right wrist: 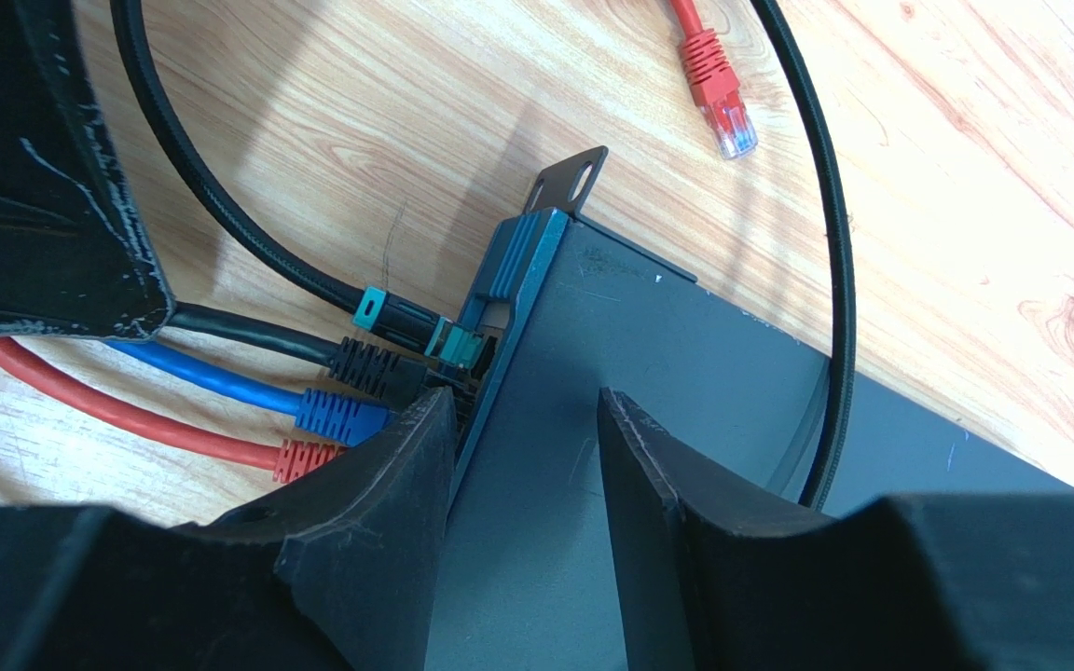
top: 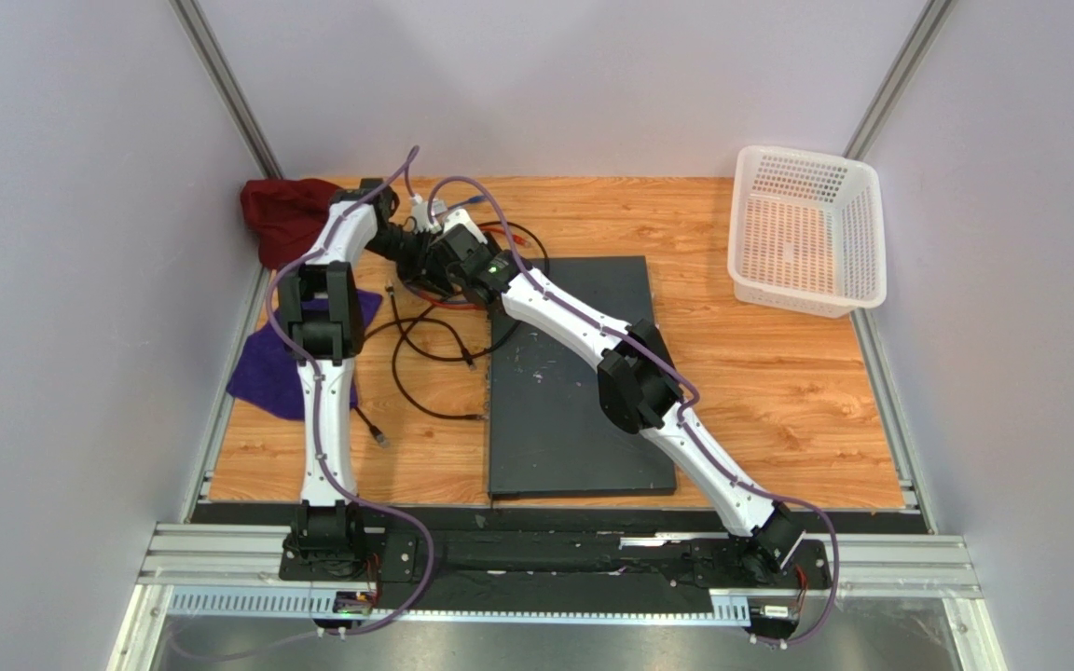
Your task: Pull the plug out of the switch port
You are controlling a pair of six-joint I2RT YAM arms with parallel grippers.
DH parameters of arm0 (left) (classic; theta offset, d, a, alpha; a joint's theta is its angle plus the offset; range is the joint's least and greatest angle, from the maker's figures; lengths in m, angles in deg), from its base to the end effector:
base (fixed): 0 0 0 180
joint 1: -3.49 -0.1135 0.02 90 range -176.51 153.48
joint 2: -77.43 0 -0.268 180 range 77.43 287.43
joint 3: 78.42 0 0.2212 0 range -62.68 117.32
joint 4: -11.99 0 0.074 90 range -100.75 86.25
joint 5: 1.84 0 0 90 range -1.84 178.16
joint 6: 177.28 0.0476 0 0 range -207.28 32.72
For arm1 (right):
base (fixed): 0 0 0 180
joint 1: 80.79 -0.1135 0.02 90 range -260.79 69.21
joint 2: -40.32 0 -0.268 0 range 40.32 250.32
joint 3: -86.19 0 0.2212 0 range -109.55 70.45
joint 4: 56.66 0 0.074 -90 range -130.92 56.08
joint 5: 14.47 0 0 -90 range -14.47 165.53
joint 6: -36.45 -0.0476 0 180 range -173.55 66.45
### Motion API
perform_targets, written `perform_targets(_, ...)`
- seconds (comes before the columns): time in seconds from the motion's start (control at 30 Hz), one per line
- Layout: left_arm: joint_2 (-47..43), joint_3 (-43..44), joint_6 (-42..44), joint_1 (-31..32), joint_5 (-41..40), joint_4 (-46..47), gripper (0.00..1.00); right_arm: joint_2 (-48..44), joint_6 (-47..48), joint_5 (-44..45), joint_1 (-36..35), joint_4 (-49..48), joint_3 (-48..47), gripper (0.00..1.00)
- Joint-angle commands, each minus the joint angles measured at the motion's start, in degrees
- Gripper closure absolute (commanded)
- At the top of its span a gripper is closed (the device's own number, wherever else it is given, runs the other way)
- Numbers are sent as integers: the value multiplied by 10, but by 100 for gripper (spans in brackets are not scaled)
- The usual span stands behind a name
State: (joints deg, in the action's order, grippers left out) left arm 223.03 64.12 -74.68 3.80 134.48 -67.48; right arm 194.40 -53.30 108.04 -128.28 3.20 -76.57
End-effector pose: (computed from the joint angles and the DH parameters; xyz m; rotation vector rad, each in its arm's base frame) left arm 0.4757 -0.0370 0.1471 0.3798 2.6839 -1.1335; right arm 0.3914 0.3891 0.1751 -0.7124 2.1918 -0.2888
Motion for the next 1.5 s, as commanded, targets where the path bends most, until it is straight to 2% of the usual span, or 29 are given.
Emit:
perform_targets(0.0,7,20,23,15,-20,0,73,38,0,20,33,102,32,53)
perform_targets(0.07,7,20,26,15,-19,-1,73,38,0,19,33,103,33,53)
perform_targets(0.23,11,29,47,14,-16,-12,82,37,0,17,35,104,31,53)
perform_targets(0.37,12,36,72,8,0,-34,100,38,1,15,35,105,31,53)
perform_targets(0.57,4,31,91,0,5,-47,99,37,1,14,35,106,31,53)
perform_targets(0.6,0,21,98,0,6,-44,80,37,0,14,35,106,31,53)
perform_targets(0.67,-15,1,92,0,0,-14,65,37,0,13,36,106,31,53)
perform_targets(0.7,-19,-13,82,0,2,-7,60,37,-9,13,36,106,31,53)
perform_targets(0.8,-17,-8,75,0,-7,-3,59,37,-15,12,36,106,31,53)
perform_targets(0.93,3,22,52,0,-23,-15,67,37,-15,12,37,106,32,53)
perform_targets(1.1,14,41,67,7,-35,-31,78,37,-16,11,37,106,31,53)
perform_targets(1.23,11,41,84,14,-39,-35,78,37,-17,11,36,106,31,53)
perform_targets(1.47,16,54,98,14,-39,-48,100,39,-19,6,38,106,29,53)
